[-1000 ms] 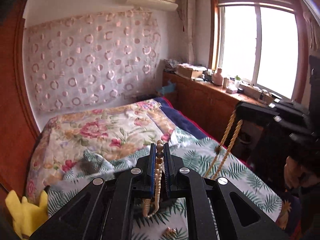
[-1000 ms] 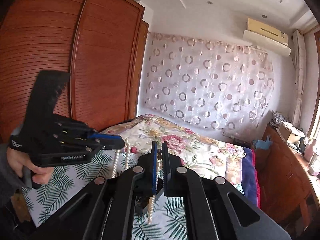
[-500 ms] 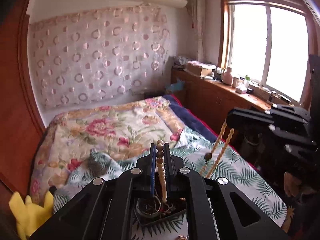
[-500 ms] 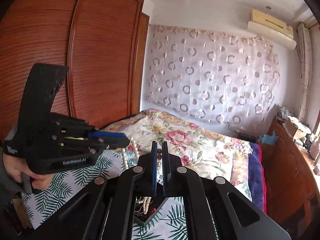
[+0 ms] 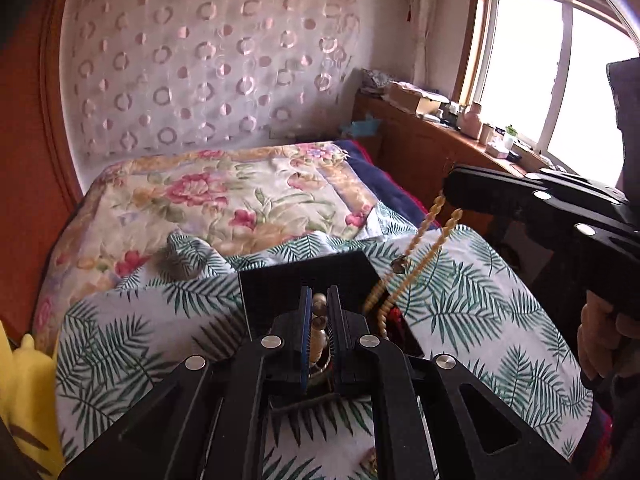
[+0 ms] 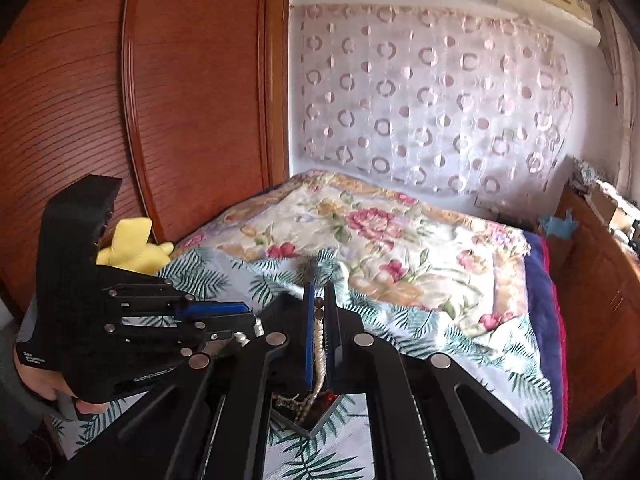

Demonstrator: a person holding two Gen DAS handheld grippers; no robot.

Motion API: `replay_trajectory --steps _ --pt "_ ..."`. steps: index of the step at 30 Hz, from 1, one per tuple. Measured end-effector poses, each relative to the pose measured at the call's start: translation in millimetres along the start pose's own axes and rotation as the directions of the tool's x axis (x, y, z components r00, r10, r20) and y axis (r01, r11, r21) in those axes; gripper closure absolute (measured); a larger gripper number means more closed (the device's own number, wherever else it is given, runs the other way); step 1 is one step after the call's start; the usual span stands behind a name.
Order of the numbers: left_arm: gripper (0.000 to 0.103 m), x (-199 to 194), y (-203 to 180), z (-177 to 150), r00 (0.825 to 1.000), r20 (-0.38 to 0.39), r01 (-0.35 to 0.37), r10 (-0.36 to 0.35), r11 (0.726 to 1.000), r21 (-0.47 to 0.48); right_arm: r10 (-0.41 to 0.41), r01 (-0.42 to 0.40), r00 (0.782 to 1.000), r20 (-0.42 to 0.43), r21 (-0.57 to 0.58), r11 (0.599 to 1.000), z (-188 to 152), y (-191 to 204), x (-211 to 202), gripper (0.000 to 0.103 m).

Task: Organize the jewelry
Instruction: 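Lower both pearl strands into the black box and open both tools, then move both tools back to the gold ring and small gold earring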

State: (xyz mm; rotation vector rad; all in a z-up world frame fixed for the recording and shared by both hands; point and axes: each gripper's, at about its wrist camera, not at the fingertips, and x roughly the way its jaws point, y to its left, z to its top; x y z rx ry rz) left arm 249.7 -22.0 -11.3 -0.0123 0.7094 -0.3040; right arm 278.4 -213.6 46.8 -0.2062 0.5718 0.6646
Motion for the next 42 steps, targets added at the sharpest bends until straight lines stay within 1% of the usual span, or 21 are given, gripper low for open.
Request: replay_trajectory --steps 6,9,10,13,14,15,16,17,18,19,20,22,26,28,29,30,33,38,42 --pt "0.096 -2 0 -7 1.0 0.019 -0.013 0.013 1.0 -0.008 0.004 -0.004 0.998 -0.066 0.005 1.0 -22 4 22 0.097" --pt "0.095 -5 -1 -8 0.999 0.025 -0.021 0.021 1.0 -0.004 0.012 -0.011 0.997 -0.077 0.015 1.0 -27 4 27 0.097" --pt "0.093 -6 -1 -9 0.999 0.027 -0.026 0.027 1.0 -0.003 0.014 -0.013 0.997 -0.078 0.019 1.0 -25 2 28 0.097" --pt "0.081 -10 -1 -11 0.998 0.038 -0.041 0.041 0.999 0.002 0.023 -0.022 0.997 -0.073 0.022 1.0 -27 5 27 0.097" --pt "0.074 -12 -1 -12 0.998 0.041 -0.045 0.044 0.999 0.004 0.028 -0.027 0.997 -0.07 0.023 0.999 -27 7 26 0.097" --pt "0.069 -14 -2 -14 0.998 0.046 -0.051 0.051 0.999 0.006 0.026 -0.025 0.997 -0.071 0.022 0.999 -27 7 26 0.095" --pt "0.058 -16 -1 -16 0.997 0.049 -0.056 0.055 0.998 0.007 0.021 -0.02 0.997 -0.072 0.02 1.0 -27 8 25 0.09" --pt "0.048 -19 -1 -20 0.997 0.055 -0.063 0.062 0.998 0.007 0.018 -0.017 0.998 -0.067 0.022 1.0 -28 9 24 0.075" --pt "0.045 -21 -1 -23 0.996 0.058 -0.066 0.066 0.998 0.007 0.022 -0.021 0.998 -0.061 0.026 0.999 -29 8 22 0.066" --pt "0.042 -23 -1 -27 0.996 0.06 -0.066 0.065 0.998 0.009 0.028 -0.026 0.998 -0.055 0.031 0.999 -29 9 19 0.065" --pt "0.036 -25 -1 -33 0.996 0.059 -0.065 0.064 0.998 0.012 0.031 -0.029 0.998 -0.052 0.033 0.999 -31 9 17 0.065" --pt "0.031 -29 -1 -42 0.996 0.058 -0.067 0.066 0.998 0.016 0.034 -0.033 0.998 -0.05 0.03 0.999 -37 10 11 0.065" --pt "0.031 -33 -3 -65 0.998 0.04 -0.057 0.055 0.998 0.033 0.071 -0.069 0.995 -0.072 0.026 0.997 -57 16 -2 0.065" --pt "0.031 -34 -2 -76 0.999 0.028 -0.046 0.045 0.998 0.03 0.089 -0.087 0.991 -0.102 0.02 0.996 -76 23 -5 0.066" --pt "0.031 -35 0 -81 0.999 0.022 -0.042 0.041 0.999 0.025 0.094 -0.093 0.989 -0.115 0.019 0.996 -83 27 -5 0.069" --pt "0.031 -35 2 -88 0.999 0.015 -0.039 0.039 0.999 0.016 0.11 -0.108 0.984 -0.14 0.017 0.994 -93 32 -4 0.075" --pt "0.031 -35 7 -103 0.999 -0.003 -0.041 0.041 0.999 -0.007 0.129 -0.129 0.972 -0.195 0.014 0.992 -117 47 3 0.076" --pt "0.031 -41 16 -119 0.999 -0.011 -0.039 0.038 0.998 -0.042 0.151 -0.149 0.957 -0.246 0.026 0.988 -135 67 16 0.076" --pt "0.031 -48 16 -127 0.999 -0.008 -0.032 0.031 0.998 -0.048 0.146 -0.147 0.951 -0.271 0.018 0.989 -143 77 25 0.076"
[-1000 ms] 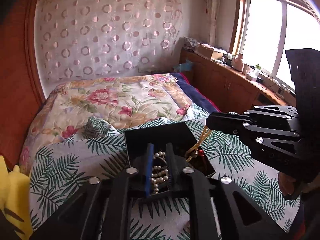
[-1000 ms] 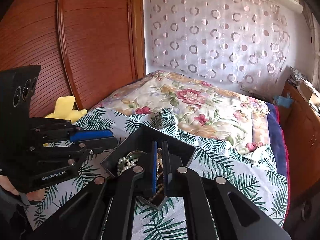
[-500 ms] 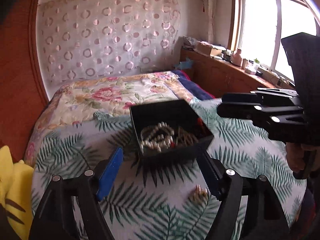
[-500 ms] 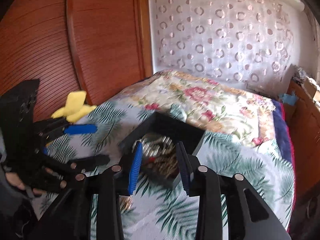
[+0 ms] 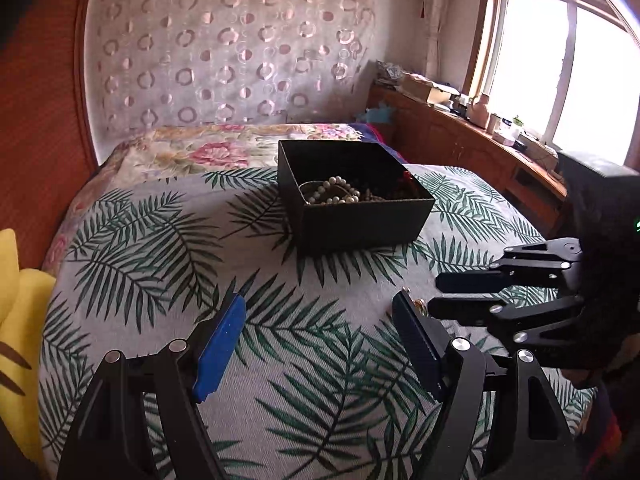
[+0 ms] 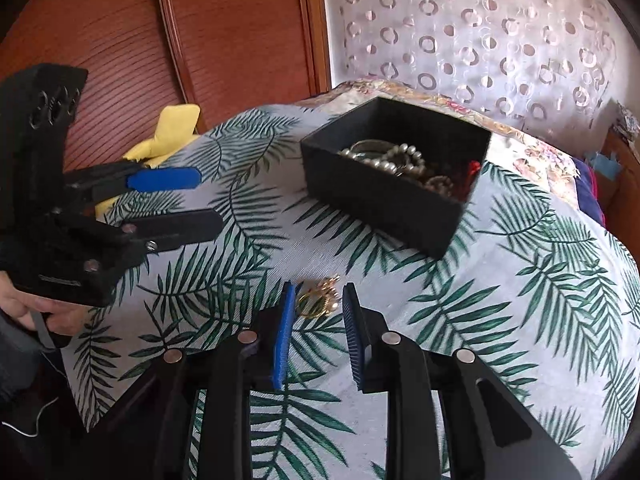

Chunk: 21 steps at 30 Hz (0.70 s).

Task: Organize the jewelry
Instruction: 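Move both tools back to the gold ring and small gold earring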

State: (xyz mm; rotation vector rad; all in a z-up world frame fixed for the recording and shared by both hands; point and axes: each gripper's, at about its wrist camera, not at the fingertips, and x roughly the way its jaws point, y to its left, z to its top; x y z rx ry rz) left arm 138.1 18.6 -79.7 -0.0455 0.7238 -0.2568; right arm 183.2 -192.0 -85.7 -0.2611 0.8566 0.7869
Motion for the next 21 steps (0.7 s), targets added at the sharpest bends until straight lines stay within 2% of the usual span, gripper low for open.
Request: replay_trajectory --steps 4,6,12,14,15,21 --pt "0.031 -3 0 -2 1.0 0.003 0.004 -0.004 1.0 0.001 -0.03 0.029 0.999 -0.033 -0.011 1.0 0 2 12 0.075" --pt "0.031 -4 0 -3 1.0 0.003 0.003 -0.003 1.0 0.004 -0.053 0.053 0.998 -0.034 -0.022 0.998 1 3 15 0.066" --pt "0.031 -6 -1 -4 1.0 -0.006 -0.006 0.006 1.0 0.006 -0.062 0.059 0.997 -0.053 -0.057 0.997 2 7 23 0.065" --pt "0.031 -7 -1 -5 1.0 -0.007 -0.005 0.005 1.0 0.003 -0.08 0.076 0.995 -0.055 -0.079 0.994 4 10 25 0.067" --pt "0.031 -7 -1 -5 1.0 -0.009 -0.005 0.005 1.0 0.003 -0.08 0.075 0.995 -0.056 -0.085 0.994 4 11 25 0.075" --pt "0.031 0 -4 -6 1.0 -0.024 -0.009 0.009 1.0 0.01 -0.073 0.066 0.995 -0.065 -0.108 0.992 -5 14 17 0.075"
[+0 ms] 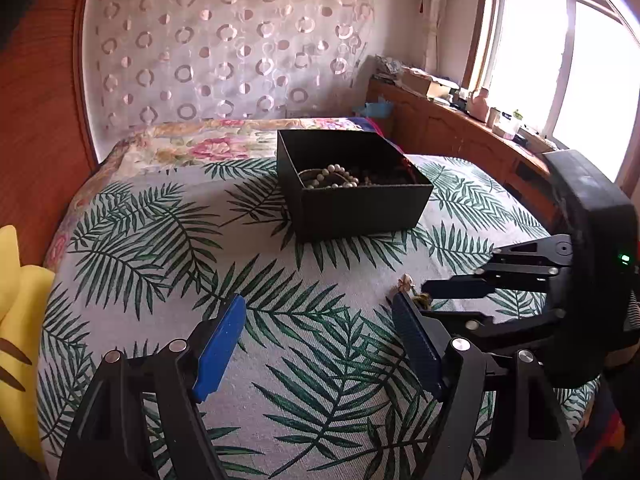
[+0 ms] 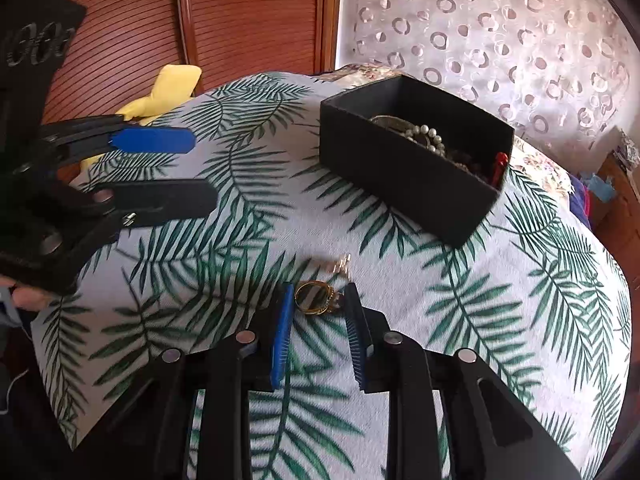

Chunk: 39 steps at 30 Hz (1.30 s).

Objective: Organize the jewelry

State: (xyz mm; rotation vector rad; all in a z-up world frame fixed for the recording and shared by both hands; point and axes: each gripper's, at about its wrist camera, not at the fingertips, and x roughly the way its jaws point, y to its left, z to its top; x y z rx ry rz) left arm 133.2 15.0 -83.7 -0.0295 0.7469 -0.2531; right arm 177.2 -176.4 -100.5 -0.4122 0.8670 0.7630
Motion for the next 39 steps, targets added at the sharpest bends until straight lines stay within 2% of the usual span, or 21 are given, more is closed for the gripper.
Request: replay_trajectory --steps 10,16,22,24,25,26,34,39 --pt "0.031 20 -22 3 0.998 -0.044 0.047 -0.045 0.998 0.041 -0.013 0.012 0.999 0.036 0.037 0.999 -23 -16 -30 0.075" --pt "0.066 42 -43 11 0.99 -0.095 0.112 -0.105 0.991 0.073 -0.027 0.021 0.997 0.067 0.085 0.996 -28 -35 -44 0.075" --pt "0.074 58 -57 14 0.985 -0.119 0.136 -0.125 0.987 0.086 -0.032 0.025 0.996 0.079 0.097 0.995 -31 -43 -51 0.075" --pt "0.082 64 -60 14 0.984 -0.129 0.139 -0.126 0.986 0.094 -0.031 0.023 0.996 0.081 0.1 0.995 -32 -44 -51 0.075" --pt "0.095 67 -60 13 0.983 -0.138 0.132 -0.118 0.986 0.098 -0.031 0.023 0.996 0.082 0.101 0.995 -32 -44 -51 0.075" --pt "0.098 69 -59 12 0.984 -0.142 0.125 -0.111 0.987 0.101 -0.031 0.022 0.996 0.083 0.103 0.994 -32 -44 -52 0.075" --pt "0.099 61 -50 20 0.989 -0.101 0.114 -0.104 0.989 0.097 -0.026 0.014 0.994 0.107 0.115 0.993 -25 -46 -55 0.075" --pt "0.099 52 -42 35 0.993 -0.064 0.101 -0.096 0.992 0.078 -0.035 0.017 0.988 0.151 0.118 0.993 -4 -51 -61 0.075"
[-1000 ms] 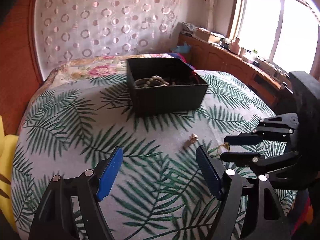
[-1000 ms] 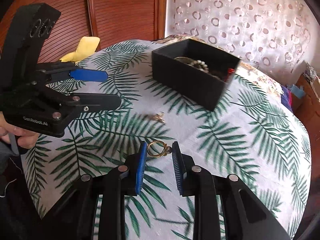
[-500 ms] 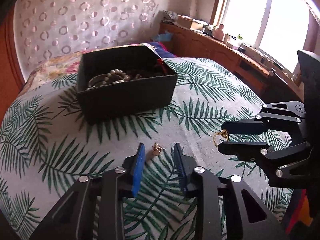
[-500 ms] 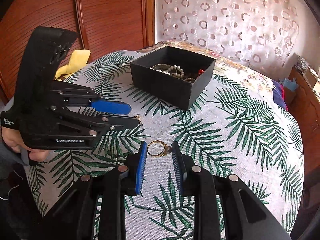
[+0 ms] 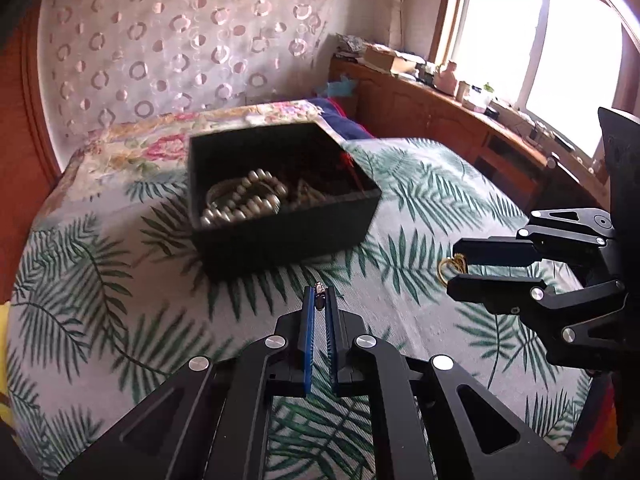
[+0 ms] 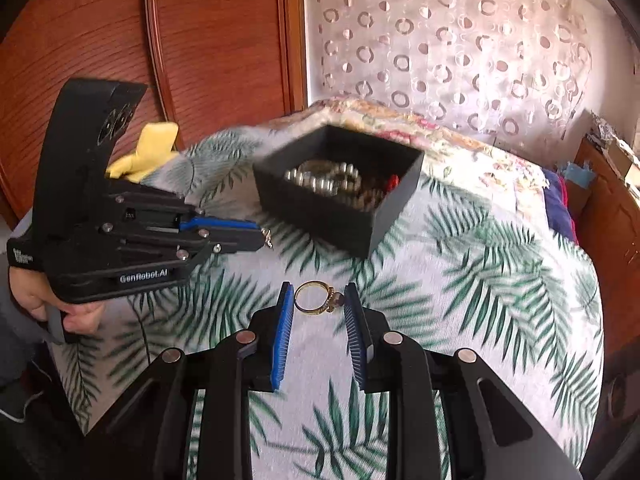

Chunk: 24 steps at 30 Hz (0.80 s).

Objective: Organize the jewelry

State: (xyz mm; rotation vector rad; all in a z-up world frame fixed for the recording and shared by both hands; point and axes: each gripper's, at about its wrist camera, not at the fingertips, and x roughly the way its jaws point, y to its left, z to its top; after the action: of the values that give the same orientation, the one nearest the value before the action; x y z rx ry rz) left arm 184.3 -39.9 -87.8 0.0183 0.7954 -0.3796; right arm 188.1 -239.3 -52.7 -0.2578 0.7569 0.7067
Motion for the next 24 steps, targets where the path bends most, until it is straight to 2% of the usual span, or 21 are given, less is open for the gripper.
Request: replay_trajectory --steps 8,19,21,22,23,24 --pt "0.099 -16 13 34 0.997 0.066 -0.027 0.028 1.0 -0.01 -0.014 0.012 0.998 0.061 0.038 0.999 40 -19 13 0.075" --pt "0.098 1 27 73 0.991 0.08 -0.105 0.107 0.994 -0.027 0.023 -0.026 0.999 0.034 0.109 0.994 65 -37 45 0.074" --pt "0.09 1 30 75 0.989 0.084 -0.117 0.119 0.992 -0.037 0.037 -0.041 0.999 0.035 0.116 0.992 68 -38 48 0.074" --pt "0.073 1 32 76 0.989 0.086 -0.119 0.123 0.992 -0.047 0.054 -0.057 0.998 0.031 0.127 0.99 69 -39 50 0.074" --pt "0.061 0 34 77 0.987 0.094 -0.125 0.13 0.99 -0.059 0.057 -0.06 0.998 0.028 0.132 0.989 70 -40 50 0.074" --pt "0.059 -2 36 77 0.986 0.097 -0.129 0.135 0.989 -0.065 0.045 -0.049 0.999 0.029 0.13 0.99 71 -41 51 0.074"
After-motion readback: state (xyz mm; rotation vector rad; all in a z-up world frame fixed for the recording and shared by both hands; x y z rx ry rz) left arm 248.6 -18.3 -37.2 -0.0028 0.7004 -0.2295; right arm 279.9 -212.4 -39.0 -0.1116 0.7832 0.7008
